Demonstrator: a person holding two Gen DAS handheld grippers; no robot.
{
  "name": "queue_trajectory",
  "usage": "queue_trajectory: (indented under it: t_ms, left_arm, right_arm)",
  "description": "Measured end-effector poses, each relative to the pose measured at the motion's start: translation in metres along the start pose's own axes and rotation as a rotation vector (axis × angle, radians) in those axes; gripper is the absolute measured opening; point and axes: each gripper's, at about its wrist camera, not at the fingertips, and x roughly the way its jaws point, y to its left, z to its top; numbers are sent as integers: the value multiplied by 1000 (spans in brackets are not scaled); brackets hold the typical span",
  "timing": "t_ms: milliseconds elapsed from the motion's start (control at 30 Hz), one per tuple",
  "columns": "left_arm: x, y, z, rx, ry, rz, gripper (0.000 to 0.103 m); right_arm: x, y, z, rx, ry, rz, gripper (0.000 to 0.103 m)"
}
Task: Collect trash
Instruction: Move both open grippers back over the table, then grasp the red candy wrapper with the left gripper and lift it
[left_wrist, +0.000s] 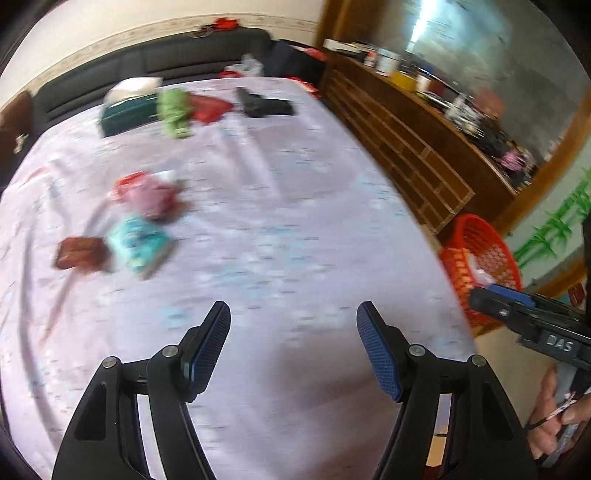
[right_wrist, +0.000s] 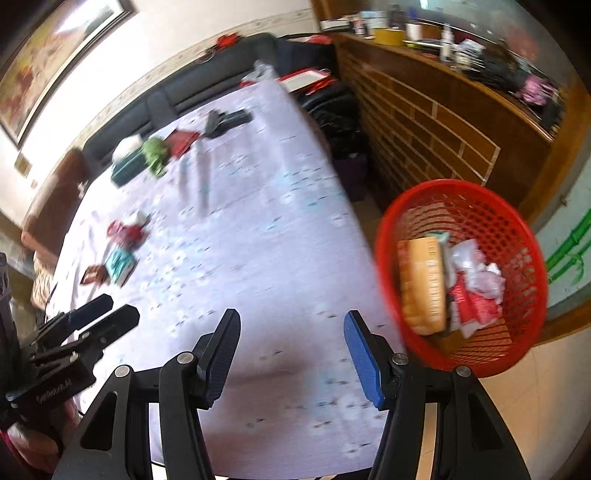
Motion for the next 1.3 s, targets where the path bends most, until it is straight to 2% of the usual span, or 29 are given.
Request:
queue_trajectory:
  t_ms: [233, 367, 500, 667, 733, 767, 900, 1000, 1067, 1133, 1300]
  left_arm:
    - [-12, 121, 14, -144, -24, 139, 70]
    - [-9, 177, 30, -184, -32, 197, 69]
    - [10, 215, 50, -208, 0, 169, 69]
    - [44, 234, 69, -201, 49, 107, 69]
    - [58, 237, 72, -187, 78, 47, 69]
    - [63, 238, 71, -179, 88, 48, 69]
    - [70, 235, 57, -127, 114, 8, 69]
    - [64, 220, 37, -36, 120, -18, 69]
    - [58, 209, 23, 15, 138, -54, 69]
    - [48, 204, 15, 26, 128, -105, 69]
    - [44, 202, 23, 42, 89, -43, 69]
  right_arm:
    - [12, 37, -8, -39, 29, 5, 63]
    - [15, 49, -12, -38, 36, -5, 63]
    - [15, 52, -14, -21, 37, -26, 63]
    - [14, 51, -18, 14, 41, -66, 63]
    - [15, 50, -20, 30, 45, -82, 63]
    - [15, 49, -22, 36, 48, -89, 63]
    - [19, 46, -29, 62, 72, -108, 63]
    - [21, 47, -30, 67, 77, -117, 63]
    - [20, 47, -29, 71, 75, -122, 63]
    - [20, 46, -28, 74, 73, -129, 63]
    - [20, 48, -24, 74, 71, -134, 63]
